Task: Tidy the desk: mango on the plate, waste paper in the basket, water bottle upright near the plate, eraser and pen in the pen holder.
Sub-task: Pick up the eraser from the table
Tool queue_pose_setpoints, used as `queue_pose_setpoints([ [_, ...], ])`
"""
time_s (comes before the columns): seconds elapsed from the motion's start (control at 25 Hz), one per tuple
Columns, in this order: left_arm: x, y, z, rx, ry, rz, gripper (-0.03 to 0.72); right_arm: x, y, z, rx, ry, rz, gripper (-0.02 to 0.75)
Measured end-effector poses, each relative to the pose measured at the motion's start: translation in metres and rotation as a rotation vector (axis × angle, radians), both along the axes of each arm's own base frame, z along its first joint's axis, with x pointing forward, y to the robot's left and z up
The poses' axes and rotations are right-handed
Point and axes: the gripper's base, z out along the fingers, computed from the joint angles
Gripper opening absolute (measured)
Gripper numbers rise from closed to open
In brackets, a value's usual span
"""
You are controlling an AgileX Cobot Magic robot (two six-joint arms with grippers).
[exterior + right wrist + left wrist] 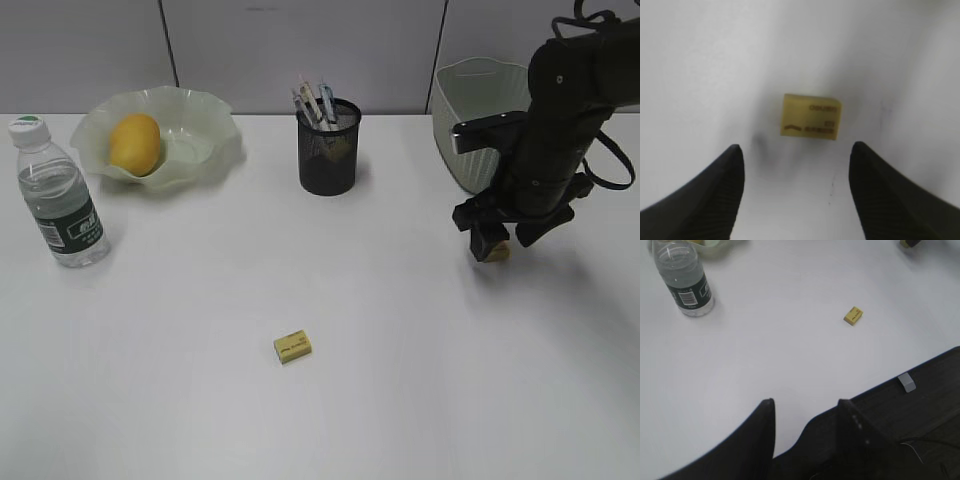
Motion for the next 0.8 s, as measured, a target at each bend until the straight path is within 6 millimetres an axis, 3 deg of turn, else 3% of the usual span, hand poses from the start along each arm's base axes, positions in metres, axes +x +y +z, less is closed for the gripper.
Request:
queue_pose_setpoints([
  [0.8, 0.0, 0.001, -0.001, 0.009, 0.008, 0.001, 0.309, 0.014, 0.004, -0.017, 0.002, -0.004, 0.001, 0.508],
])
